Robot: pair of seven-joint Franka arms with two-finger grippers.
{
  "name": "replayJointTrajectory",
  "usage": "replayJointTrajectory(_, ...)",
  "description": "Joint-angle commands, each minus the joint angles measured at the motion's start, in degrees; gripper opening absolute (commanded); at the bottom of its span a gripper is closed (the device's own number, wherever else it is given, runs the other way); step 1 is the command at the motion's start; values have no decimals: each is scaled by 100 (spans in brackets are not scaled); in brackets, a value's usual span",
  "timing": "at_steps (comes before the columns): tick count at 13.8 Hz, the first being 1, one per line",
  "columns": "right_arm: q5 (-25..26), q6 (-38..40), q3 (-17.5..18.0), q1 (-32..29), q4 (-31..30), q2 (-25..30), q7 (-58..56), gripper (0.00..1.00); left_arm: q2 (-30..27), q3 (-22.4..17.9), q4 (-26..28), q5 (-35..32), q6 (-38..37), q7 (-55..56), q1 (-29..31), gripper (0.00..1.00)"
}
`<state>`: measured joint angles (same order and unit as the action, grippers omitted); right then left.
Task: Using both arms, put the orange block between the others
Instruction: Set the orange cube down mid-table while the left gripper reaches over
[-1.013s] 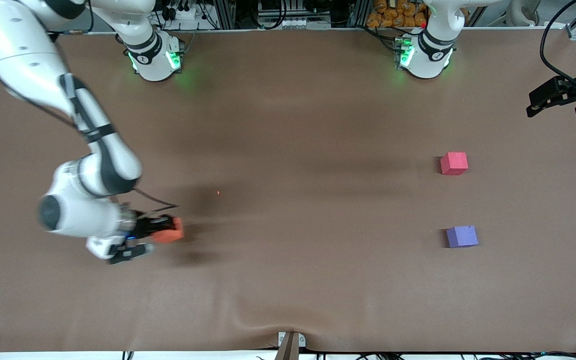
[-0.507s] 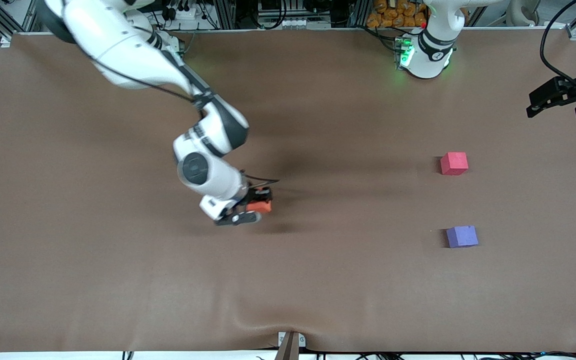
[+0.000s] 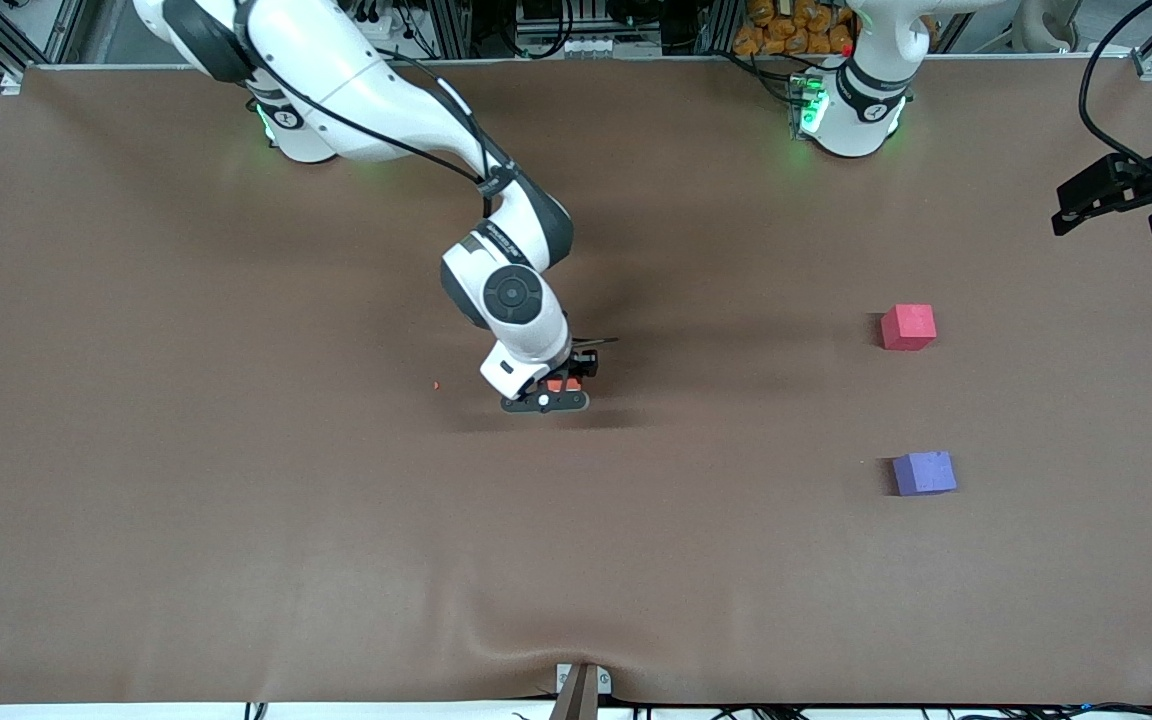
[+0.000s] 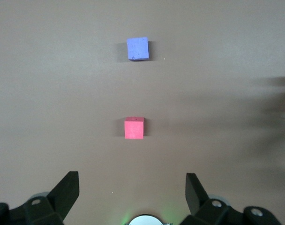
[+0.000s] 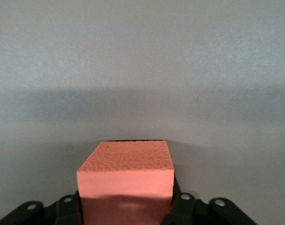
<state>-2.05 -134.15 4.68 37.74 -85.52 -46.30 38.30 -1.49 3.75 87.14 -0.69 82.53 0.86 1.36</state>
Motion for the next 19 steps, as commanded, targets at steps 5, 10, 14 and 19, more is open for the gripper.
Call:
replayJointTrajectory(5,109,904,-362,-353,185,752,99,100,789,828,-48,70,324,974,-293,100)
replayJointTrajectory(10,126,1426,-371,-1478,-822,2043,-874,100,1675,1005,-118,43,1027,2802,-1557,100)
replayJointTrajectory(14,170,1400,-371,-2647,-2124,3063,-2246,100,3133,891,-1424,-115,1397,3796,-2814,100)
replayJointTrajectory(19,275,1601,-380,-3465,-2980,4119,-3439,100,4216,261,-1735,-141,2835,4590,-4184,100)
